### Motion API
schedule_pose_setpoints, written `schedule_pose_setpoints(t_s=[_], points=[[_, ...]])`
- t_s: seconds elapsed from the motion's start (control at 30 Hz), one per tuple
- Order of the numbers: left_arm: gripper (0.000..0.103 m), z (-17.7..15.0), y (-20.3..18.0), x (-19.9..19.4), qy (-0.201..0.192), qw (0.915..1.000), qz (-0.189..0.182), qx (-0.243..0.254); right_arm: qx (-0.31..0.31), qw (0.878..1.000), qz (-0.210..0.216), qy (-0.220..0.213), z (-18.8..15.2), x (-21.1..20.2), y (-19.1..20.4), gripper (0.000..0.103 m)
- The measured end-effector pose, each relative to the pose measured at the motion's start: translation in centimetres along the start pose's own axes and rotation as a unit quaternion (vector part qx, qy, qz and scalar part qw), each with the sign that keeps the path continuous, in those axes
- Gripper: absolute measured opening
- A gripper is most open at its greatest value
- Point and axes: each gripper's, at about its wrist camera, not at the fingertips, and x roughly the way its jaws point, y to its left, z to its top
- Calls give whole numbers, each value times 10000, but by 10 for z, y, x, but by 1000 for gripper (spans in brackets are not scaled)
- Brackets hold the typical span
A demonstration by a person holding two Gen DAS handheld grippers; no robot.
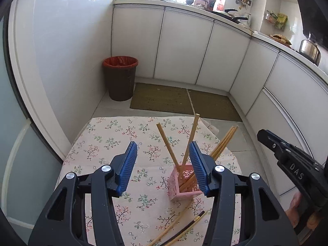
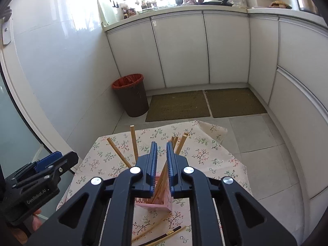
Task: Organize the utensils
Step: 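Carry both chopsticks over the pink basket, drop them in and open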
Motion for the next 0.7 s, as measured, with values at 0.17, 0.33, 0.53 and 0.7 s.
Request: schedule_pose_setpoints(t_s=[0.17, 0.33, 0.53, 0.7], points=[[60, -1, -7, -13, -96, 9999, -10, 46, -101, 9995, -231, -194, -6, -29, -2, 26], [67, -9, -13, -24, -88, 9999, -6, 115, -127, 9993, -342, -122, -21, -46, -6, 31], [73, -20, -21, -32, -27, 9997, 18, 255, -109, 9990, -433, -67, -43, -61, -9, 51], [79, -33, -24, -33, 101, 9994, 27, 329, 99, 9986, -520, -38, -52, -67, -17, 61]])
